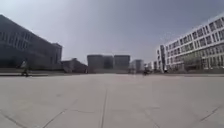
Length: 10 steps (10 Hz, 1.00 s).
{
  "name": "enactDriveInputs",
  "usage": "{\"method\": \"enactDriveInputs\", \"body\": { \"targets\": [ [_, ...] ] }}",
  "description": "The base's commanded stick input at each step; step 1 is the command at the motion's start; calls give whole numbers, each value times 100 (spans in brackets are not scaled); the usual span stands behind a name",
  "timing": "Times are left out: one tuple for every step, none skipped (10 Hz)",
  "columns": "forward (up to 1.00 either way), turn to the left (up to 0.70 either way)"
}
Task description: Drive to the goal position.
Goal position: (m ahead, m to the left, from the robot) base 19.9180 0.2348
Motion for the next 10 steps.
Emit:
{"method": "enactDriveInputs", "body": {
  "targets": [
    [85,0],
    [85,0],
    [85,0],
    [85,0],
    [85,0],
    [85,0],
    [85,0],
    [85,0],
    [85,0],
    [85,24]
  ]
}}
